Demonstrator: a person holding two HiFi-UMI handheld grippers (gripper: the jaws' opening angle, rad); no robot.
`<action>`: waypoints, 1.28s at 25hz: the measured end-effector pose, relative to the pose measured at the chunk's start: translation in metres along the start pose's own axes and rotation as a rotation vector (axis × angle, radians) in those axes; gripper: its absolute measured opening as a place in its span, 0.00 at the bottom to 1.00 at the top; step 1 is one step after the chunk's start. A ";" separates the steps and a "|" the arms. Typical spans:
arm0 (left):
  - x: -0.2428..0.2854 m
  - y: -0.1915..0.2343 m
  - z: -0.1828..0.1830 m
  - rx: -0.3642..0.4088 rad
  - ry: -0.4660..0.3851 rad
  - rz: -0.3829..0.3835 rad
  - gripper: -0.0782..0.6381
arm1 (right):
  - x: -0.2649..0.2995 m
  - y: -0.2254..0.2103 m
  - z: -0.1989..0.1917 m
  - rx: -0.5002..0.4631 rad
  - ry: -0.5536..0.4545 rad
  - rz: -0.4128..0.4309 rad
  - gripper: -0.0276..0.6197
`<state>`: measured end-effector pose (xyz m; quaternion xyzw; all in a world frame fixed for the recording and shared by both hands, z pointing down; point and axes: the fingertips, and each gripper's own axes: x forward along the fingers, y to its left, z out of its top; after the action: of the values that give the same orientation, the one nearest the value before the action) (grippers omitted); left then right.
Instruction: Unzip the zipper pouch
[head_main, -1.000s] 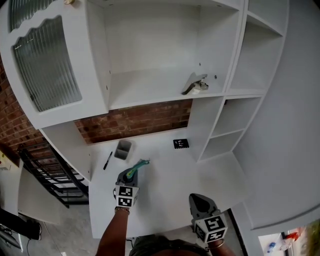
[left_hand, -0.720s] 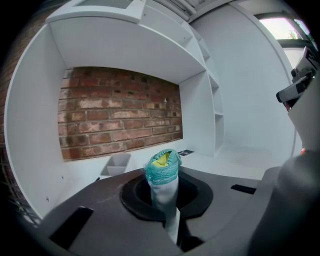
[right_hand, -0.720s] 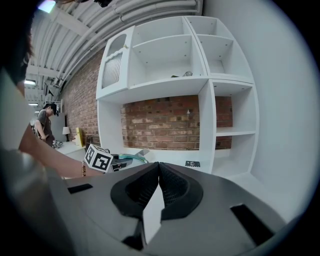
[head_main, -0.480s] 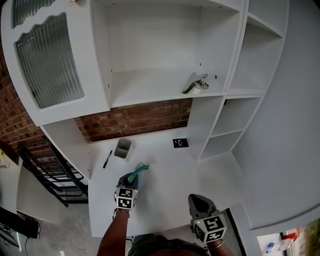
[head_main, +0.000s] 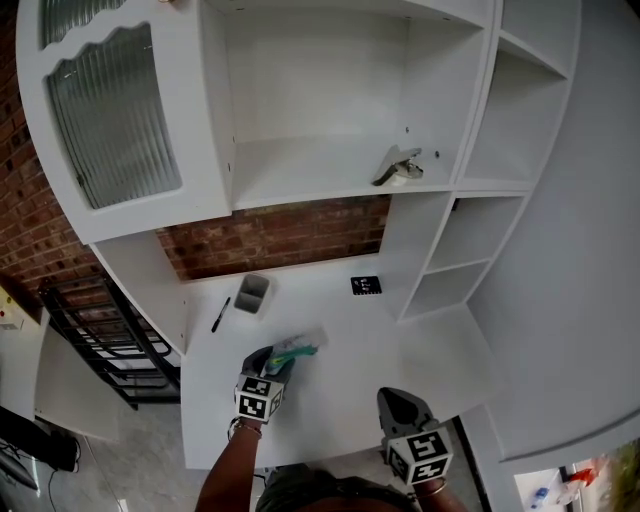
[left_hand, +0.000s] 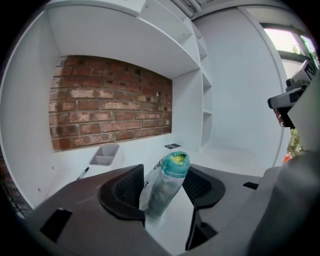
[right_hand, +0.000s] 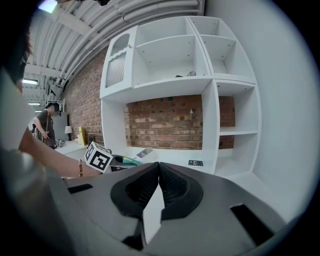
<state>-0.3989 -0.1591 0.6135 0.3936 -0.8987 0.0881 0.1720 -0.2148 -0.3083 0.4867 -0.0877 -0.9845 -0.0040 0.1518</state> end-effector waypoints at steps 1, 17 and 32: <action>-0.001 -0.004 -0.002 0.003 0.007 -0.011 0.41 | -0.001 0.001 -0.001 0.000 0.007 0.001 0.05; -0.047 -0.040 -0.028 -0.063 0.026 -0.032 0.55 | -0.007 0.031 -0.001 0.002 0.026 0.064 0.05; -0.146 -0.035 0.039 -0.238 -0.219 0.070 0.55 | -0.002 0.041 0.001 -0.036 -0.018 0.102 0.05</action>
<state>-0.2904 -0.0952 0.5227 0.3462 -0.9293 -0.0567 0.1153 -0.2061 -0.2680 0.4848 -0.1404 -0.9799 -0.0134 0.1411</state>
